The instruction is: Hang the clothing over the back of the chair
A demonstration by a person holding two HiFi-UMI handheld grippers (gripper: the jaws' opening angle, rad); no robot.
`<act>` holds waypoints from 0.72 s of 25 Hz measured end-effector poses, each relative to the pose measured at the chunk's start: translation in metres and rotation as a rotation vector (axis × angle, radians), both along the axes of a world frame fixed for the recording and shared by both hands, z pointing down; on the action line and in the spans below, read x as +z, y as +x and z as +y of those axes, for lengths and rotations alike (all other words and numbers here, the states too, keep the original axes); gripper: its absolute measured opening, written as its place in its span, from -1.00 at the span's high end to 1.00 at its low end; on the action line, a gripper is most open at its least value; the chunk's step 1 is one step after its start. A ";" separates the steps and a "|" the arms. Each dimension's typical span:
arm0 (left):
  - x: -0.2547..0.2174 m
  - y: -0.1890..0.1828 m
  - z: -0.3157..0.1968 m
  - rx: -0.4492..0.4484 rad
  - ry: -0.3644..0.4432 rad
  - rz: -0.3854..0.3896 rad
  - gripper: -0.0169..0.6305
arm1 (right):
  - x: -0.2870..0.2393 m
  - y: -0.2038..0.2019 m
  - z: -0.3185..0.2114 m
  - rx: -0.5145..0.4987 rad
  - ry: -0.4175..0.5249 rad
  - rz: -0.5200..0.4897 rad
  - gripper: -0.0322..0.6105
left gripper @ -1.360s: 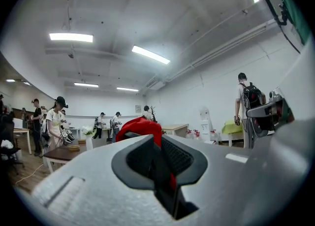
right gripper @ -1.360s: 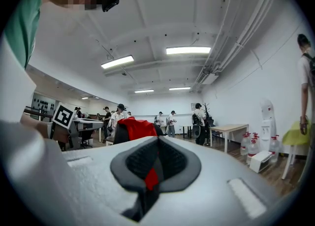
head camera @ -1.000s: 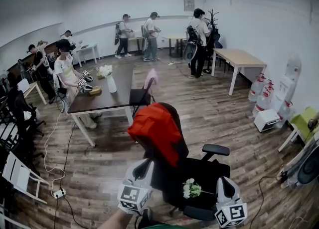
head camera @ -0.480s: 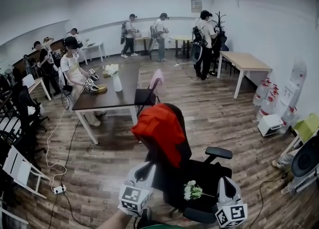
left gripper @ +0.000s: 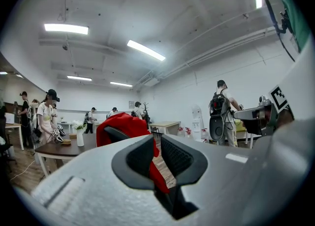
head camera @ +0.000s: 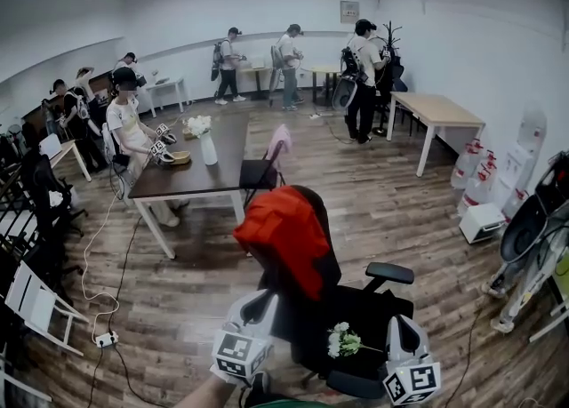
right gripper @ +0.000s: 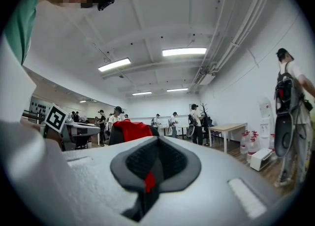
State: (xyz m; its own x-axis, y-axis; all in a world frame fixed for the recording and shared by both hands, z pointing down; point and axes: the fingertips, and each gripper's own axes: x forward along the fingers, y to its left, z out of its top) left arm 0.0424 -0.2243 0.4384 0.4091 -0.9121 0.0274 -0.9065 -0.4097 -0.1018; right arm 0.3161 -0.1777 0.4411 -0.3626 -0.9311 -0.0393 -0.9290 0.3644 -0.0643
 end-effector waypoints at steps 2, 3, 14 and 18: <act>0.000 0.001 0.000 0.006 -0.001 -0.003 0.79 | 0.001 0.001 0.000 0.004 -0.001 -0.001 0.92; 0.000 0.001 0.000 0.008 -0.001 -0.004 0.79 | 0.001 0.001 0.000 0.004 -0.001 -0.002 0.92; -0.001 -0.003 -0.001 0.003 -0.012 -0.003 0.79 | 0.000 -0.003 -0.003 -0.002 -0.007 -0.005 0.92; 0.000 -0.008 -0.001 -0.001 -0.008 -0.007 0.79 | 0.002 -0.006 -0.004 -0.004 -0.006 -0.005 0.92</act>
